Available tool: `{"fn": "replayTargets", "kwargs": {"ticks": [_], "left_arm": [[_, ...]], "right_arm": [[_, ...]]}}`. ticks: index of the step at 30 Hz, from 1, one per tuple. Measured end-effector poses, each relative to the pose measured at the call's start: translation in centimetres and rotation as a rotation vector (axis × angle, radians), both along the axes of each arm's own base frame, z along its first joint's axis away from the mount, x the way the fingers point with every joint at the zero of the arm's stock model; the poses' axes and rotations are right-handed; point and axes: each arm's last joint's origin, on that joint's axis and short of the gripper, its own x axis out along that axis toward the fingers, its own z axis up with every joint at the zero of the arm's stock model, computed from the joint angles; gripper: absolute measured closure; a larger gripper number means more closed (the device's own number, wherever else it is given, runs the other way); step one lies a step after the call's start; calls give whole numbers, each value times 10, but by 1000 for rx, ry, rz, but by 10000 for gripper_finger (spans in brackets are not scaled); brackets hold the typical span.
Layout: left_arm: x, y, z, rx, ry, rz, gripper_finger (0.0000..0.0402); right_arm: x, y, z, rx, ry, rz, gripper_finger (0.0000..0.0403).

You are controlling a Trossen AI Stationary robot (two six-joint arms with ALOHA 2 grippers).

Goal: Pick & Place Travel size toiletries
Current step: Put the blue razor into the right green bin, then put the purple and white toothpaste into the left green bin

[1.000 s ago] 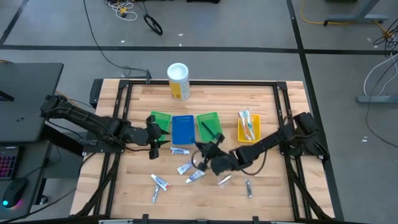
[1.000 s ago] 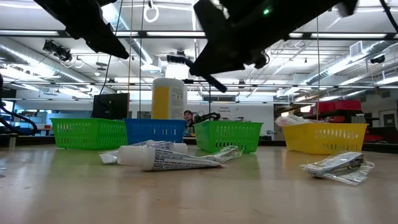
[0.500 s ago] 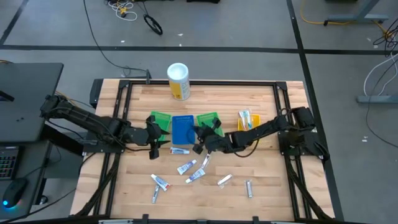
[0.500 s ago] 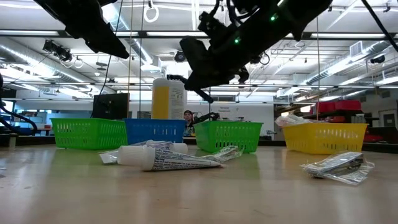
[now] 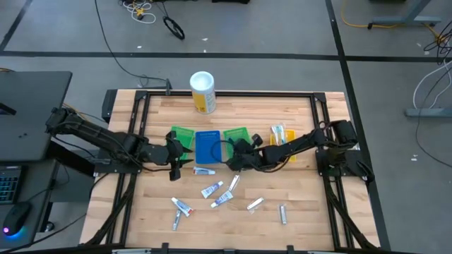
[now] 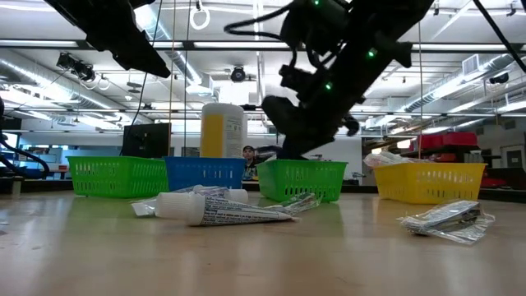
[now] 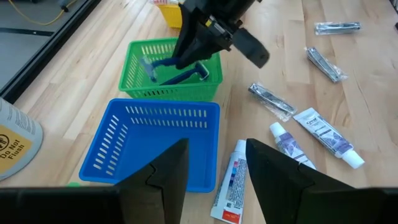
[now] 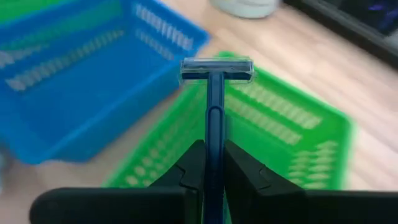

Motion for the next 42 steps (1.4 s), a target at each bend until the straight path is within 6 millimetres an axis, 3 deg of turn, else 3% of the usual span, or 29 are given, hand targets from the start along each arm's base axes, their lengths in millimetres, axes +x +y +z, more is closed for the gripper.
{"fn": "replayTargets", "kwargs": {"ticks": [5, 11, 17, 30, 35, 42], "left_arm": [[0, 0, 0, 13, 3, -8, 233], [0, 0, 0, -3, 0, 2, 233], [0, -1, 0, -29, 1, -2, 233], [-10, -25, -7, -240, 140, -301, 233], [-7, -46, -22, -214, 217, -360, 233], [3, -80, -62, -196, 397, -427, 233]], "right_arm": [[2, -4, 4, -38, -43, -38, 359], [-4, -13, -3, 103, -25, -127, 359], [-8, -13, -5, 132, 5, -146, 359], [-7, -24, -6, 189, 51, -101, 307], [-7, -26, -6, 189, 49, -105, 285], [0, -25, -1, 158, 5, -40, 274]]}}
